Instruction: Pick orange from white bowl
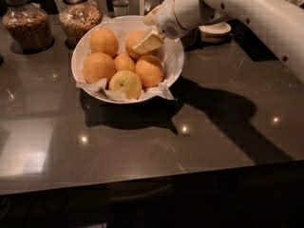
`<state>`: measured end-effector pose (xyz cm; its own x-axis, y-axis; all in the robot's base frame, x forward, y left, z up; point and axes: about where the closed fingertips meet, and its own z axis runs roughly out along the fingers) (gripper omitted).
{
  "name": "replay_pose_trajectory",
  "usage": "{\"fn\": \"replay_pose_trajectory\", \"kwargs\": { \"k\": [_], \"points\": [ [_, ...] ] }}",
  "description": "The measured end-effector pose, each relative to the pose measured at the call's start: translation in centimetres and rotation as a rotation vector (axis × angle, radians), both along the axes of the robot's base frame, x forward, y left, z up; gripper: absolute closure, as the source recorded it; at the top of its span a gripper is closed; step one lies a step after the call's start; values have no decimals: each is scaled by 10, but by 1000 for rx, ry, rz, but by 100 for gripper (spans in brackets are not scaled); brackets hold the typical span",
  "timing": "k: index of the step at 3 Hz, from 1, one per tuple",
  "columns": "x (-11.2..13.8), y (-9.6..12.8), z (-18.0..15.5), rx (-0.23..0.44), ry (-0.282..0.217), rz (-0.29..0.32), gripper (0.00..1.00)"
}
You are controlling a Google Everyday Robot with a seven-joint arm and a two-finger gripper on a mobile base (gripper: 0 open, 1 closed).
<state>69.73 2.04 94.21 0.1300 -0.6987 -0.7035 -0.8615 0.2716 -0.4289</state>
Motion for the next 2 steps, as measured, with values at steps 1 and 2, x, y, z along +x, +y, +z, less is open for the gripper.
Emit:
{"fn": "replay_pose_trajectory", "kwargs": {
  "k": [1, 2],
  "points": [
    [0, 9, -5, 10, 4, 7, 34],
    [-3, 22, -14, 20, 27, 31, 32]
  ]
}}
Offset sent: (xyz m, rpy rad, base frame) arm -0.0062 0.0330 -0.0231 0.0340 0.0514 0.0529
